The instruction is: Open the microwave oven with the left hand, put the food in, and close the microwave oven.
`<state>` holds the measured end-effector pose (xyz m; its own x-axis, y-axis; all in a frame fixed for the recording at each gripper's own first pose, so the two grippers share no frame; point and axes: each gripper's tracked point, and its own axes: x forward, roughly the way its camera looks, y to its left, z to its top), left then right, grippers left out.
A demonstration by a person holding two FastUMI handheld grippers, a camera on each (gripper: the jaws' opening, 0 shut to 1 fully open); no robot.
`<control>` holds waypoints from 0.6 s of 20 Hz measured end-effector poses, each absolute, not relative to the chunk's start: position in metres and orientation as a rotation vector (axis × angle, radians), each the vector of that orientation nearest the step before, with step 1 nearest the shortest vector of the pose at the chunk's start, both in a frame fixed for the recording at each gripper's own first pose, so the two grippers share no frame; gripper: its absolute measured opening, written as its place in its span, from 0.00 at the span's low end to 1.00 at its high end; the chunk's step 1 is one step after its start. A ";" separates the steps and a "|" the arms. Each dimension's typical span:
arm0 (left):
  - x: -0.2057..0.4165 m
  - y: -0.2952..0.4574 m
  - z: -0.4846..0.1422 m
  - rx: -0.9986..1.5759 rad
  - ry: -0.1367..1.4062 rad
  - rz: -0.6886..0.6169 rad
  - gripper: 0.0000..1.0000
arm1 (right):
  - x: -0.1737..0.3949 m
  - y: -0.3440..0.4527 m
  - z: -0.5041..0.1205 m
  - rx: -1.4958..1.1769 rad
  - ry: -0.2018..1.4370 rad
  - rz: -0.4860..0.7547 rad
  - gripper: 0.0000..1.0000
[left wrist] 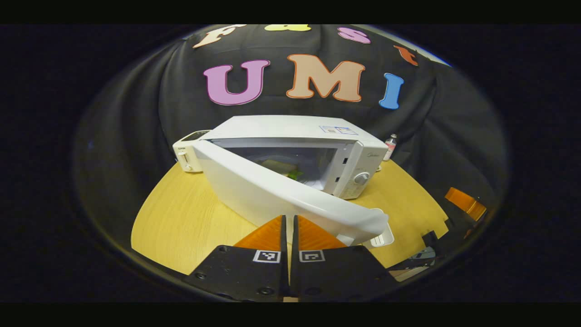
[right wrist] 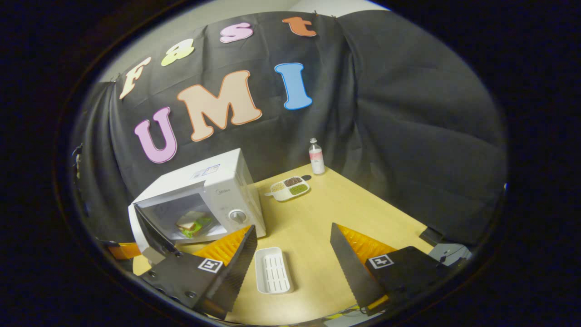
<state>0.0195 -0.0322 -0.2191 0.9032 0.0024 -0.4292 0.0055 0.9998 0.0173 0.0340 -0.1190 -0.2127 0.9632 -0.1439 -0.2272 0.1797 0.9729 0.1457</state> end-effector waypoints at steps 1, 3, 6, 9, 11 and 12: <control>0.025 -0.038 -0.219 0.014 0.440 -0.009 0.01 | 0.033 -0.121 -0.213 0.168 0.216 -0.162 1.00; 0.036 -0.052 -0.219 -0.011 0.440 -0.041 0.01 | 0.033 -0.127 -0.216 0.171 0.223 -0.163 1.00; 0.052 -0.063 -0.215 -0.018 0.432 -0.076 0.01 | 0.031 -0.140 -0.214 0.174 0.218 -0.181 1.00; 0.067 -0.070 -0.210 -0.005 0.416 -0.095 0.01 | 0.032 -0.147 -0.211 0.184 0.205 -0.196 1.00; 0.078 -0.076 -0.210 -0.003 0.410 -0.116 0.01 | 0.034 -0.148 -0.213 0.177 0.210 -0.192 1.00; 0.083 -0.079 -0.209 0.000 0.405 -0.122 0.01 | 0.035 -0.147 -0.211 0.173 0.209 -0.187 1.00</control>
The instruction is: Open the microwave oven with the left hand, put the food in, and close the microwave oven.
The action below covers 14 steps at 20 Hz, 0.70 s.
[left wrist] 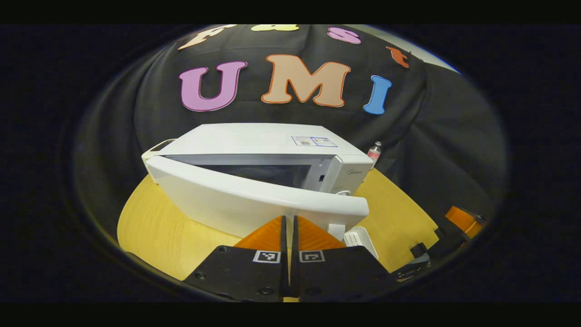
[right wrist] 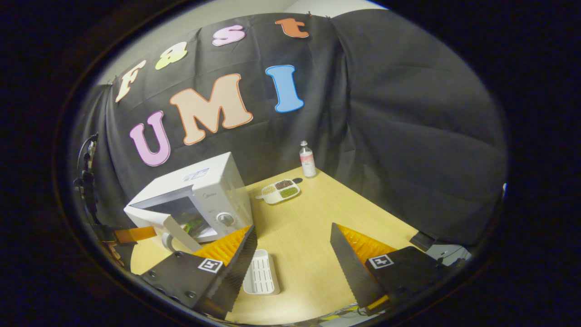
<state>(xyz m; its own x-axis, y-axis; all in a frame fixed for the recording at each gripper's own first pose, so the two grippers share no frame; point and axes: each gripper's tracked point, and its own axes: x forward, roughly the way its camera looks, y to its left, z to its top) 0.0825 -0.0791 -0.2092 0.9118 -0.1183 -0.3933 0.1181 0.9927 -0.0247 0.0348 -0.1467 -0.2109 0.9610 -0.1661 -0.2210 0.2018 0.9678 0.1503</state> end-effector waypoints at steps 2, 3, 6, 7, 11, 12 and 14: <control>0.094 -0.084 -0.206 0.004 0.389 -0.130 0.00 | 0.039 -0.146 -0.209 0.158 0.204 -0.183 1.00; 0.098 -0.086 -0.204 0.004 0.381 -0.132 0.01 | 0.041 -0.146 -0.208 0.154 0.200 -0.180 1.00; 0.114 -0.093 -0.201 -0.003 0.368 -0.131 0.01 | 0.045 -0.145 -0.207 0.155 0.201 -0.175 1.00; 0.118 -0.095 -0.199 -0.009 0.366 -0.131 0.01 | 0.047 -0.145 -0.209 0.155 0.205 -0.174 1.00; 0.133 -0.101 -0.193 -0.020 0.347 -0.126 0.02 | 0.052 -0.147 -0.206 0.156 0.196 -0.177 1.00; 0.136 -0.102 -0.191 -0.022 0.344 -0.123 0.01 | 0.053 -0.147 -0.205 0.157 0.192 -0.178 1.00; 0.143 -0.105 -0.191 -0.035 0.337 -0.121 0.01 | 0.056 -0.147 -0.205 0.152 0.191 -0.179 1.00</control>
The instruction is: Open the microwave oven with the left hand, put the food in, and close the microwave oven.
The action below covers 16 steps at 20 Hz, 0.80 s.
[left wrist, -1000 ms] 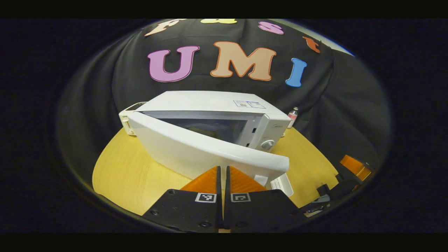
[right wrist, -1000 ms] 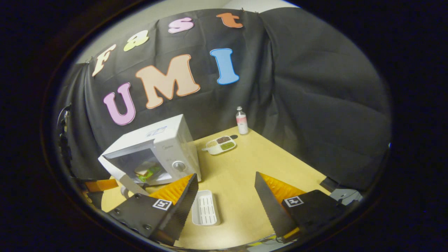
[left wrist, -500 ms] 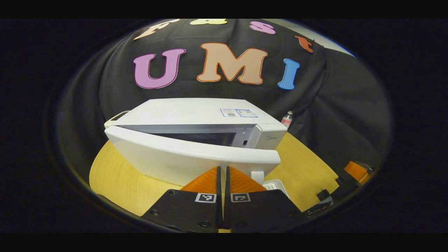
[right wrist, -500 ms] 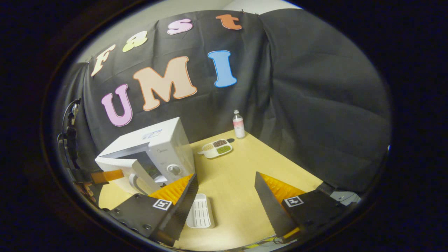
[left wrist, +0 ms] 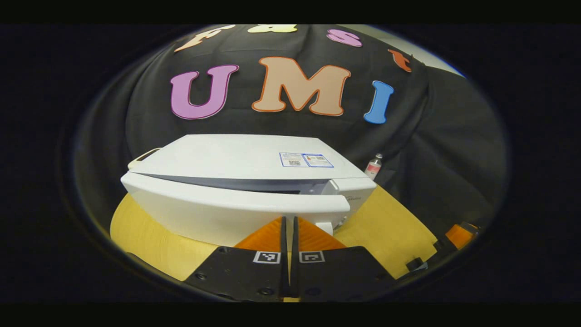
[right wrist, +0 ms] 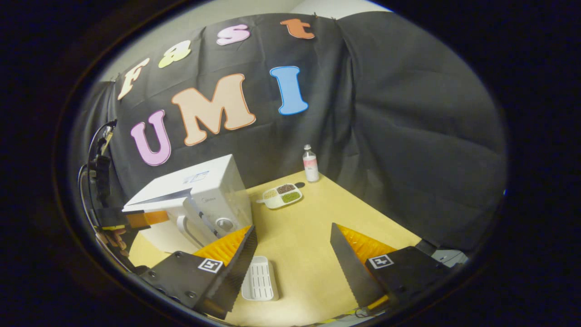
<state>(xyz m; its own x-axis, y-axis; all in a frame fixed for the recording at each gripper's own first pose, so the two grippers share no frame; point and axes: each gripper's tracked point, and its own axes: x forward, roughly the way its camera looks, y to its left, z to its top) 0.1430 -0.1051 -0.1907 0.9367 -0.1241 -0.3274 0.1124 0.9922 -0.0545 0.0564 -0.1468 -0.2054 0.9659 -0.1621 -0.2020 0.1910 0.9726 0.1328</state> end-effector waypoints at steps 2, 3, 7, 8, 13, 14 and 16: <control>0.147 -0.107 -0.192 -0.046 0.341 -0.112 0.01 | 0.058 -0.146 -0.204 0.145 0.188 -0.176 1.00; 0.148 -0.106 -0.192 -0.042 0.343 -0.105 0.01 | 0.060 -0.144 -0.202 0.143 0.183 -0.172 1.00; 0.156 -0.105 -0.188 -0.030 0.318 -0.074 0.01 | 0.065 -0.140 -0.206 0.143 0.192 -0.158 0.92; 0.160 -0.105 -0.186 -0.029 0.312 -0.068 0.01 | 0.065 -0.139 -0.207 0.145 0.198 -0.156 0.92; 0.164 -0.103 -0.186 -0.039 0.301 -0.049 0.01 | 0.071 -0.140 -0.204 0.152 0.187 -0.161 0.92; 0.165 -0.103 -0.186 -0.047 0.300 -0.050 0.01 | 0.072 -0.140 -0.204 0.159 0.185 -0.162 0.92; 0.167 -0.101 -0.184 -0.061 0.288 -0.047 0.01 | 0.073 -0.140 -0.206 0.178 0.191 -0.163 0.92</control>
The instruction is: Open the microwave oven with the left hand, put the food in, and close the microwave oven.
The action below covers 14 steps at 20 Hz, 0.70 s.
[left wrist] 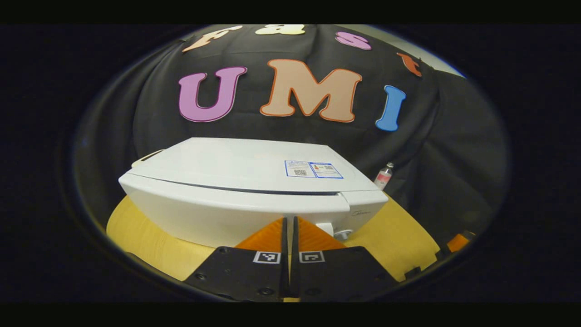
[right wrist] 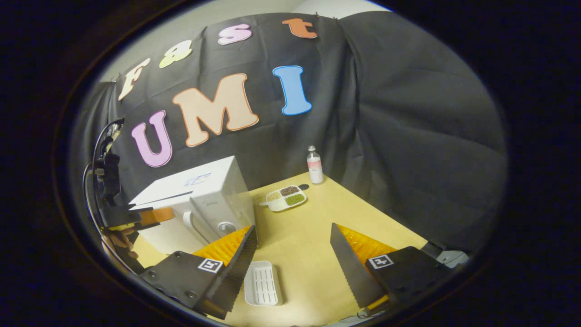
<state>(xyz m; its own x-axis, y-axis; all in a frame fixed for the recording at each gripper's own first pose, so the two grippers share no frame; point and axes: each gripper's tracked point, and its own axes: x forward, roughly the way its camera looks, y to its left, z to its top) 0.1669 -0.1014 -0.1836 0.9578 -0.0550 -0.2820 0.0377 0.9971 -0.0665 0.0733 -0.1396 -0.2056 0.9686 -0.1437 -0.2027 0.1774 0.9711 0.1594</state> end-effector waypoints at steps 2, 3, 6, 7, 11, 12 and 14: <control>0.167 -0.101 -0.184 -0.074 0.285 -0.044 0.00 | 0.075 -0.139 -0.208 0.185 0.198 -0.163 0.92; 0.167 -0.101 -0.184 -0.078 0.283 -0.040 0.00 | 0.076 -0.138 -0.209 0.184 0.200 -0.159 0.92; 0.177 -0.098 -0.178 -0.060 0.252 -0.033 0.01 | 0.076 -0.133 -0.208 0.176 0.202 -0.146 1.00; 0.174 -0.100 -0.182 -0.082 0.269 -0.038 0.01 | 0.075 -0.132 -0.208 0.175 0.203 -0.142 1.00; 0.176 -0.100 -0.183 -0.117 0.259 -0.063 0.01 | 0.072 -0.134 -0.207 0.175 0.198 -0.145 0.92; 0.176 -0.100 -0.183 -0.118 0.260 -0.064 0.01 | 0.071 -0.135 -0.206 0.175 0.195 -0.146 0.92; 0.175 -0.100 -0.185 -0.108 0.264 -0.065 0.01 | 0.068 -0.136 -0.206 0.172 0.193 -0.149 0.92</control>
<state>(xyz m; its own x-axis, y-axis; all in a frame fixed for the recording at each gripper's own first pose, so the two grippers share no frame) 0.1748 -0.0996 -0.1851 0.9633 -0.0780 -0.2569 0.0498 0.9922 -0.1146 0.0684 -0.1362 -0.2057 0.9704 -0.1307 -0.2029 0.1637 0.9742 0.1554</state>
